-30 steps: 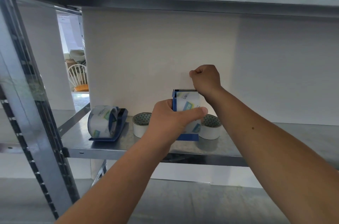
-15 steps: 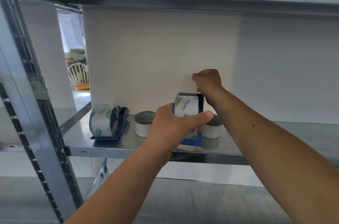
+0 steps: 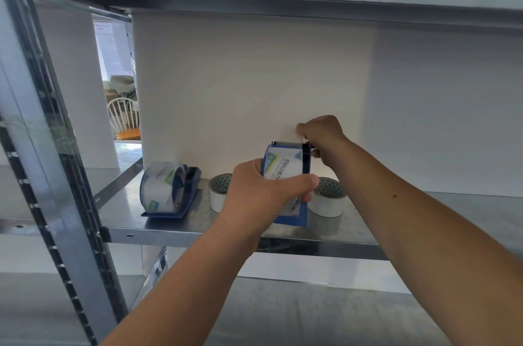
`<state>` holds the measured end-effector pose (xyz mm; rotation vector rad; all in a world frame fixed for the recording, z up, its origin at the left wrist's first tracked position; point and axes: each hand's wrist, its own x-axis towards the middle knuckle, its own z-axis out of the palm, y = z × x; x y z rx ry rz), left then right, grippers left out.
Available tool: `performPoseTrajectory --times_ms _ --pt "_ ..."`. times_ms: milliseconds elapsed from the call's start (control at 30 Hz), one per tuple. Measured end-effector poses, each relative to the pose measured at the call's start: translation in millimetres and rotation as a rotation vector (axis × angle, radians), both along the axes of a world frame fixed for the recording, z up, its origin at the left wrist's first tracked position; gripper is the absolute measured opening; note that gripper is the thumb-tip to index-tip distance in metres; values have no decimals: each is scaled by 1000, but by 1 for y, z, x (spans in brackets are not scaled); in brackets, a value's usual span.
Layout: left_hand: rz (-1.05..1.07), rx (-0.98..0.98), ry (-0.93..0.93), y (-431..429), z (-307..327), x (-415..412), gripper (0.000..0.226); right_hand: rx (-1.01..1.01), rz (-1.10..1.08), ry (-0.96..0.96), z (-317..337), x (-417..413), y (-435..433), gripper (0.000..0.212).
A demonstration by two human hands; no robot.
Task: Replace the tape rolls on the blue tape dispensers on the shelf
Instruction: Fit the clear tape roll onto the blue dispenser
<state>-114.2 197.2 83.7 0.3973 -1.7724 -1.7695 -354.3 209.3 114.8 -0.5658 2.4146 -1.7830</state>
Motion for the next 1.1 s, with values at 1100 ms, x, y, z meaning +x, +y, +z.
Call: performPoseTrajectory --times_ms 1100 --pt "32 75 242 -11 17 13 47 -594 557 -673 -44 79 48 33"
